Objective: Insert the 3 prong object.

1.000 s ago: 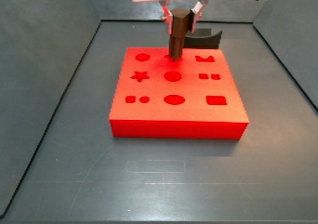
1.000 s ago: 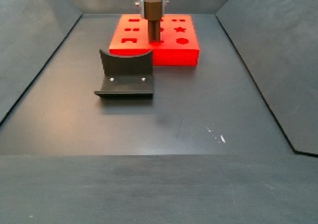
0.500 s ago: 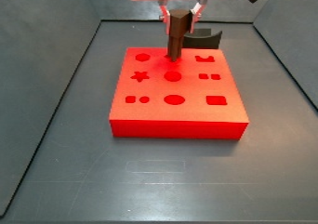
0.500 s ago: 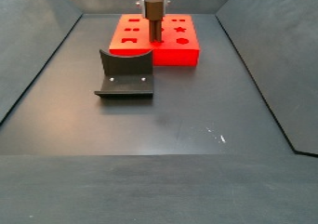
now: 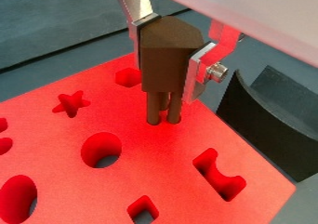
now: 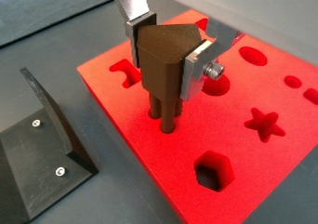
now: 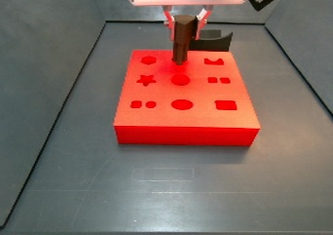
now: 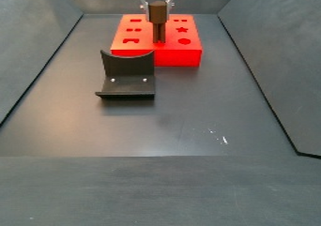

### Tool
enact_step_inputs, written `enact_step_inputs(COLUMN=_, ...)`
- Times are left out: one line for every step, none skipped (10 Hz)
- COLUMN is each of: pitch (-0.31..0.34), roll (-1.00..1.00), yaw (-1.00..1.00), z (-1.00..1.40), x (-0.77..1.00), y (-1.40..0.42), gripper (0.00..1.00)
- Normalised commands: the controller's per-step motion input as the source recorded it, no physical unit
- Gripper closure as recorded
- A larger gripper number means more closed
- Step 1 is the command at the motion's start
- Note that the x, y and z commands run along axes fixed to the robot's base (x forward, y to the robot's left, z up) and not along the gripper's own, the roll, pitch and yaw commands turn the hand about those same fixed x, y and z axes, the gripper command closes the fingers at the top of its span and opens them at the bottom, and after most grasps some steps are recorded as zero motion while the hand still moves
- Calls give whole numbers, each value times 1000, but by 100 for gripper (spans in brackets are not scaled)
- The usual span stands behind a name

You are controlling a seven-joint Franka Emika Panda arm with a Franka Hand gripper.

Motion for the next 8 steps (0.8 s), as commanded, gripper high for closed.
enact_step_inputs(pitch=-76, roll=0, yaw=0, z=-297, x=-6, y=0, gripper=100)
enact_step_inputs(pitch=-97, roll=0, yaw=34, z=-414, x=0, y=0, gripper=100)
enact_step_inputs(pitch=-84, roll=71, yaw=6, z=-529, x=-3, y=0, gripper=100)
enact_step_inputs(pitch=0, roll=170, yaw=0, z=-749, x=0, y=-63, gripper=100)
enact_step_inputs(pitch=0, roll=170, yaw=0, z=-809, x=-23, y=-46, gripper=100)
enact_step_inputs(pitch=0, roll=184, yaw=0, z=-789, x=-54, y=-80, gripper=100)
enact_step_inputs(pitch=0, roll=234, yaw=0, z=-726, x=-63, y=-114, gripper=100)
enact_step_inputs(pitch=0, roll=289, yaw=-9, z=-620, x=-20, y=-131, gripper=100)
